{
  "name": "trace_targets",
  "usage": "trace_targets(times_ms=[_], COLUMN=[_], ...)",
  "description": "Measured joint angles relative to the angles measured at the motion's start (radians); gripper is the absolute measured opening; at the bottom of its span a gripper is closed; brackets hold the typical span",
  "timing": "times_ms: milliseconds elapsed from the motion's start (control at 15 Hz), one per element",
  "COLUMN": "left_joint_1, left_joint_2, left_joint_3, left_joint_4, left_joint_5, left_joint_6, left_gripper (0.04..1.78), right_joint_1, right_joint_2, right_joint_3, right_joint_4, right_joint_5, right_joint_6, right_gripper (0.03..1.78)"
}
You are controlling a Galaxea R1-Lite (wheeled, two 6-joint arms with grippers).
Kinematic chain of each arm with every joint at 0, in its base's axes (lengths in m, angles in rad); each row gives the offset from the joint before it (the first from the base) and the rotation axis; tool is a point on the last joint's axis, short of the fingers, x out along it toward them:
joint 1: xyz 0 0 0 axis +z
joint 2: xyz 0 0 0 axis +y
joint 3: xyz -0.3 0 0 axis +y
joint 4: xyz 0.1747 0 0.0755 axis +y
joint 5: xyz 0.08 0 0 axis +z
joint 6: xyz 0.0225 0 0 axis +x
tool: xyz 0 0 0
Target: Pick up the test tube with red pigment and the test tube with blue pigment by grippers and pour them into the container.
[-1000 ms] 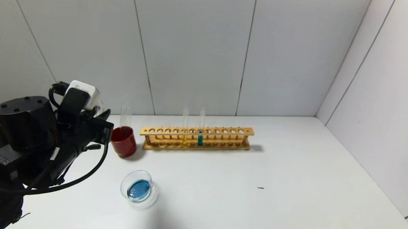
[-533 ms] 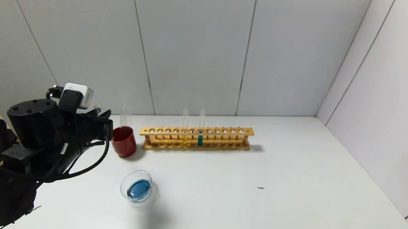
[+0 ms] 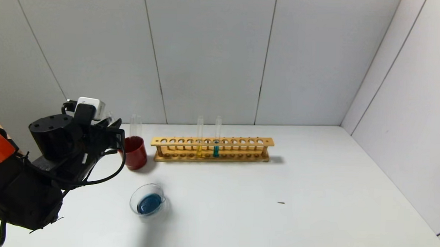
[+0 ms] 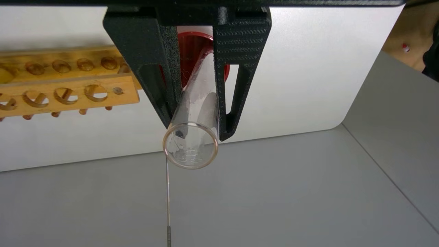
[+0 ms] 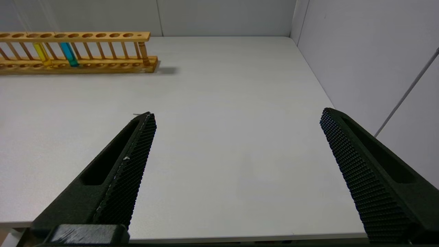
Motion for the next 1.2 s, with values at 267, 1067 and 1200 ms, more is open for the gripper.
trace_targets(times_ms=[267, 1067, 1200], left_joint_1=[0.019, 0.019, 0.019], left_joint_2=[0.089, 0.172, 0.17], left_joint_3=[-0.002, -0.012, -0.014], left_joint_4=[-0.07, -0.082, -0.082], left_joint_5=[-0.039, -0.036, -0.036], left_joint_6=[0.0, 0.011, 0.014], left_gripper=[0.31, 0.78, 1.13], right_joint_1=[0.0, 0.0, 0.0], right_joint_2=[0.0, 0.0, 0.0], right_joint_3=[0.0, 0.0, 0.0], right_joint_4=[0.0, 0.0, 0.0], right_joint_5=[0.0, 0.0, 0.0], right_joint_6=[0.0, 0.0, 0.0], right_gripper=[1.75, 1.75, 1.75])
